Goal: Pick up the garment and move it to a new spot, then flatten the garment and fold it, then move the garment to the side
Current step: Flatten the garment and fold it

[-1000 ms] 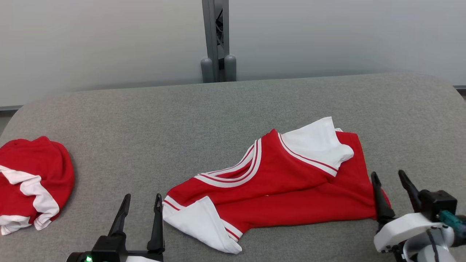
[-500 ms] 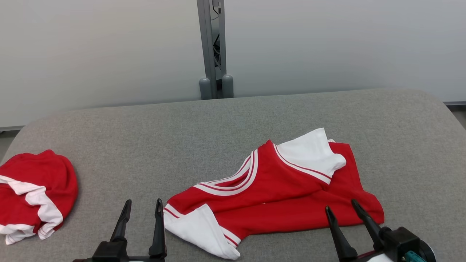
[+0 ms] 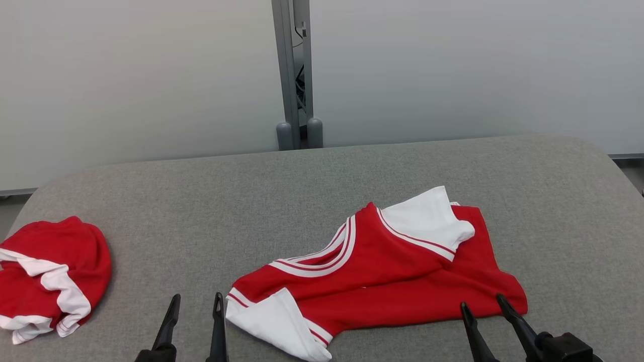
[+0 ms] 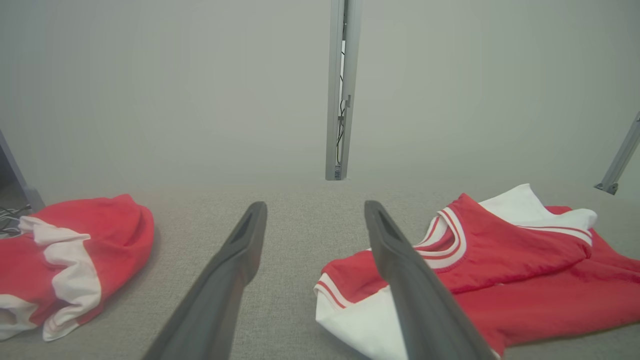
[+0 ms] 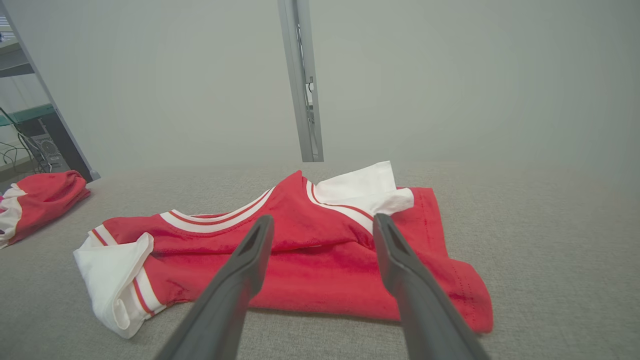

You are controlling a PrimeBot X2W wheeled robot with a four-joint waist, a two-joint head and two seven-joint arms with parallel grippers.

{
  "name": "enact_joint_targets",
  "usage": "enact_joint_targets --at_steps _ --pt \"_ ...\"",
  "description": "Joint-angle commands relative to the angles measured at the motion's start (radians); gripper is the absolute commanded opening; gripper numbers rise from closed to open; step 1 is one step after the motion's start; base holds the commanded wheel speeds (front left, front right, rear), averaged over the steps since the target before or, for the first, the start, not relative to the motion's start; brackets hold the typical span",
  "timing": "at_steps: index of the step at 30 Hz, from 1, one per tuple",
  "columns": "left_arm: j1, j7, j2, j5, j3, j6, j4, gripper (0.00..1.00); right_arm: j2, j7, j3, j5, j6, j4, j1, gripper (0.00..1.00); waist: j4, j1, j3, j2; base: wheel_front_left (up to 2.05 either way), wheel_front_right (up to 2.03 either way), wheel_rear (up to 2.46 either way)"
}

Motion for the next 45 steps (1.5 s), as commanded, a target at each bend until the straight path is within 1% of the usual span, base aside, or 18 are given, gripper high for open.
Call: enact_joint_targets --at_steps 1,8,17,20,22,23,25,28,29,32,34,35,39,43,45 --pt "0.006 -0.002 0.003 0.009 0.004 -0.003 0.003 1.00 -0.008 0.000 0.000 0.003 0.000 -0.001 0.008 1.00 0.002 0.0000 -0.002 -0.0001 0.00 0.00 0.00" --pt "0.018 -0.002 0.003 0.033 0.001 -0.014 0.008 1.00 -0.007 0.000 0.000 -0.005 0.000 -0.005 0.008 1.00 0.008 0.0000 -0.005 -0.0001 0.00 0.00 0.00" --pt "0.026 -0.002 0.003 0.037 0.000 -0.028 0.017 1.00 -0.004 0.000 0.000 -0.007 0.000 -0.013 0.004 1.00 0.012 0.0000 0.003 -0.0001 0.00 0.00 0.00" --pt "0.012 -0.002 0.003 0.036 -0.020 -0.043 0.047 1.00 -0.004 0.000 0.002 -0.006 0.000 -0.011 -0.002 1.00 0.008 0.0000 0.011 -0.0001 0.00 0.00 0.00" --pt "-0.012 -0.002 0.004 0.056 -0.047 -0.057 0.086 1.00 -0.007 0.000 0.004 -0.005 0.000 -0.008 -0.008 1.00 0.005 0.0000 0.017 -0.0001 0.00 0.00 0.00" --pt "-0.012 -0.002 0.004 0.056 -0.047 -0.057 0.086 1.00 -0.007 0.000 0.004 -0.005 0.000 -0.008 -0.008 1.00 0.005 0.0000 0.017 -0.0001 0.00 0.00 0.00" --pt "-0.037 0.003 0.004 0.053 -0.080 -0.070 0.132 1.00 -0.010 0.000 0.008 -0.004 0.000 -0.005 -0.014 1.00 -0.002 0.0000 0.027 -0.0001 0.00 0.00 0.00" --pt "-0.094 0.040 0.004 0.039 -0.142 -0.080 0.190 1.00 -0.012 0.000 0.011 -0.001 0.000 -0.004 -0.027 1.00 -0.009 0.0000 0.044 -0.0001 0.00 0.00 0.00" --pt "-0.141 0.092 0.004 0.021 -0.184 -0.085 0.229 1.00 -0.012 0.000 0.014 -0.001 0.000 -0.005 -0.036 1.00 -0.016 0.0000 0.056 -0.0001 0.00 0.00 0.00" --pt "-0.222 0.139 0.004 -0.018 -0.228 -0.079 0.269 1.00 -0.011 0.000 0.023 0.001 0.000 -0.013 -0.050 1.00 -0.032 0.0000 0.072 -0.0001 0.00 0.00 0.00" --pt "-0.270 0.162 0.004 -0.022 -0.248 -0.077 0.307 1.00 -0.011 0.000 0.027 0.002 0.000 -0.016 -0.055 1.00 -0.045 0.0000 0.085 -0.0001 0.00 0.00 0.00" --pt "-0.316 0.180 0.004 -0.008 -0.259 -0.074 0.348 1.00 -0.013 0.000 0.033 0.003 0.000 -0.018 -0.062 1.00 -0.057 0.0000 0.096 -0.0001 0.00 0.00 0.00" --pt "-0.377 0.226 0.010 -0.004 -0.258 -0.068 0.423 1.00 -0.018 0.000 0.031 0.007 0.000 -0.016 -0.075 1.00 -0.083 0.0000 0.118 -0.0001 0.00 0.00 0.00" --pt "-0.409 0.277 0.020 0.000 -0.251 -0.043 0.472 1.00 -0.016 0.000 0.026 0.008 0.000 -0.018 -0.082 1.00 -0.105 0.0000 0.134 -0.0001 0.00 0.00 0.00" --pt "-0.418 0.296 0.023 0.003 -0.247 -0.029 0.484 0.92 -0.014 0.000 0.025 0.007 0.000 -0.019 -0.086 1.00 -0.114 0.0000 0.140 -0.0001 0.00 0.00 0.00"
